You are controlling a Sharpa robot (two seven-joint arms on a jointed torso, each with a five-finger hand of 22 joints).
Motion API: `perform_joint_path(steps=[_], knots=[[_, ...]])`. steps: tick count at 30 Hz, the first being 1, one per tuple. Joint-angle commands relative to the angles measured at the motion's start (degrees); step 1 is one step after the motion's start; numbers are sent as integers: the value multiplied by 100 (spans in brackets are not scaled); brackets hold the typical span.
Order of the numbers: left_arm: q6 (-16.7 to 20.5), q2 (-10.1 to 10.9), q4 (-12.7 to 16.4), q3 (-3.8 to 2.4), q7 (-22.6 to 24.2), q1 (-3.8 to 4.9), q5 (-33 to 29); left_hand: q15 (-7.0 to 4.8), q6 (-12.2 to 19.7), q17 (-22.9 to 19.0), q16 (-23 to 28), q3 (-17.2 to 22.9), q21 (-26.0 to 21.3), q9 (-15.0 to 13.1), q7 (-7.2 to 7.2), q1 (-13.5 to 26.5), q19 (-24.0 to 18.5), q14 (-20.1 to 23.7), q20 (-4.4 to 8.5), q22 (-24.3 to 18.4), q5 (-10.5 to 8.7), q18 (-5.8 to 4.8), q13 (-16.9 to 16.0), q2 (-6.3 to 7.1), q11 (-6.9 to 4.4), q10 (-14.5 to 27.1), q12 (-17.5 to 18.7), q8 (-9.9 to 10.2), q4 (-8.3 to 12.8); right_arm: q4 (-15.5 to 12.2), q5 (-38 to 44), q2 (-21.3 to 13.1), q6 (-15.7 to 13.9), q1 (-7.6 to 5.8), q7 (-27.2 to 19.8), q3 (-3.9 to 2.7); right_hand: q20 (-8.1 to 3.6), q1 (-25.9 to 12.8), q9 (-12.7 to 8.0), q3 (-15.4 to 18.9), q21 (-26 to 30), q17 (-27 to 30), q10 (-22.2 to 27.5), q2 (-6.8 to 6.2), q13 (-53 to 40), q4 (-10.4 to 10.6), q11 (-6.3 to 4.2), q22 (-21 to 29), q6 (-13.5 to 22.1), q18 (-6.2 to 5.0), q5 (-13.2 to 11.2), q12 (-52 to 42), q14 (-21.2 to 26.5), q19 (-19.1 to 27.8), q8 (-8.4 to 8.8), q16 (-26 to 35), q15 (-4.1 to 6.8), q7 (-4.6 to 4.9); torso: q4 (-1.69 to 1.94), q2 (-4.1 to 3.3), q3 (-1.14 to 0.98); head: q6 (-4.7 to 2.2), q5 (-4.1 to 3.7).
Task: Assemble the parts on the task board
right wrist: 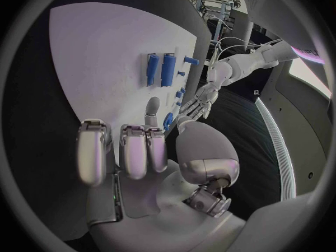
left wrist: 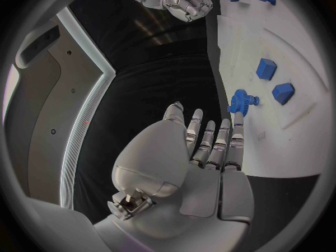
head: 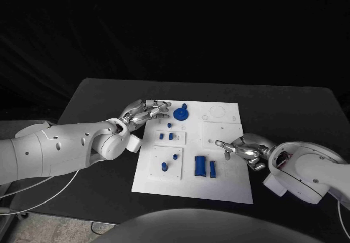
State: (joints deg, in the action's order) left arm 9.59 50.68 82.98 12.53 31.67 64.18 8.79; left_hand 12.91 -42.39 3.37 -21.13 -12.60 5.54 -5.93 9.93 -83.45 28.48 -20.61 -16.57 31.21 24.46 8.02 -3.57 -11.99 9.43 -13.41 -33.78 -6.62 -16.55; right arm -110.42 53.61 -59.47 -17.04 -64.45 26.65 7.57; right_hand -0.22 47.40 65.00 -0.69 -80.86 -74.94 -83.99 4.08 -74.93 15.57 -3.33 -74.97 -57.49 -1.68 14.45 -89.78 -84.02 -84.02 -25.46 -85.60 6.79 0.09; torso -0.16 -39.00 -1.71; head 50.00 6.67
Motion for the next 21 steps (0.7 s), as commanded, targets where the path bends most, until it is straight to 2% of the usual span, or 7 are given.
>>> perform_joint_path(steps=[1,4,9,11,14,17,21], knots=[[-6,-8,13,-4,137,-18,-13,-8,-7,8,-21,-7,27,-2,23,-59,15,-36,8,-8,24,-40,-6,17,22,-18,-36,-35,9,12,263,19,-3,-2,-686,4,-29,675,-126,-88,-44,-869,-601,-198,-1507,-355,-30,-1242,115,-31,163,-22,-483,-309,154,-22,8,15,2,58,-10,0,8],[1,-2,17,-4,142,-35,-13,-8,-6,8,-21,-7,28,-2,22,-59,15,-36,8,-8,24,-40,-7,18,22,-18,-37,-35,9,3,913,8,103,10,-857,10,-13,1561,-267,-274,-64,-855,-601,-340,-1507,-851,-23,-1246,268,-28,263,-22,-477,-309,338,-15,0,30,3,57,-23,0,5],[24,9,28,-4,150,-60,-14,-8,-6,8,-21,-7,28,-2,22,-59,15,-36,8,-8,24,-40,-7,18,22,-18,-37,-35,9,-16,2229,-50,-2,112,-1340,34,53,2451,-803,-480,-81,-876,-601,-508,-1507,-1270,105,-1250,645,-23,-272,-22,-473,-299,884,-29,-75,247,16,52,-28,0,11],[28,14,36,-4,150,-63,-14,-13,-9,8,-24,-7,29,-2,21,-67,17,-37,9,-9,31,-39,-8,21,22,-28,-51,-37,9,-12,2596,-63,-172,169,-1560,41,80,2636,-1126,-492,-104,-911,-601,-578,-1507,-1312,125,-1257,660,-19,-344,-22,-479,-302,1090,-52,-96,281,11,46,-25,0,16],[39,29,54,-4,156,-66,-15,-14,-9,8,-25,-7,30,-2,21,-69,17,-37,9,-9,33,-38,-8,21,22,-29,-53,-38,9,1,3045,-60,-434,264,-1845,51,91,2857,-1348,-519,-94,-934,-601,-666,-1507,-1366,105,-1253,657,-22,-537,-22,-481,-292,1193,-67,-103,264,-4,39,-25,0,29],[47,43,70,-4,160,-68,-22,-15,-10,9,-32,-8,31,-2,21,-71,17,-43,9,-9,35,-38,-8,22,22,-30,-52,-39,9,9,3296,-43,-532,337,-1960,62,91,2967,-1429,-506,-115,-964,-601,-768,-1507,-1334,91,-1260,619,-17,-774,-22,-486,-296,1175,-87,-98,247,-15,37,-21,0,29],[37,44,77,-4,161,-69,-31,-18,-13,9,-37,-7,33,-2,20,-80,19,-46,10,-10,42,-36,-10,24,22,-43,-73,-41,9,28,3434,-27,-480,411,-1958,78,91,2899,-1382,-418,-164,-956,-601,-923,-1507,-1057,89,-1274,640,-6,-1114,-22,-485,-312,1018,-84,-100,251,-15,42,-24,0,21]])
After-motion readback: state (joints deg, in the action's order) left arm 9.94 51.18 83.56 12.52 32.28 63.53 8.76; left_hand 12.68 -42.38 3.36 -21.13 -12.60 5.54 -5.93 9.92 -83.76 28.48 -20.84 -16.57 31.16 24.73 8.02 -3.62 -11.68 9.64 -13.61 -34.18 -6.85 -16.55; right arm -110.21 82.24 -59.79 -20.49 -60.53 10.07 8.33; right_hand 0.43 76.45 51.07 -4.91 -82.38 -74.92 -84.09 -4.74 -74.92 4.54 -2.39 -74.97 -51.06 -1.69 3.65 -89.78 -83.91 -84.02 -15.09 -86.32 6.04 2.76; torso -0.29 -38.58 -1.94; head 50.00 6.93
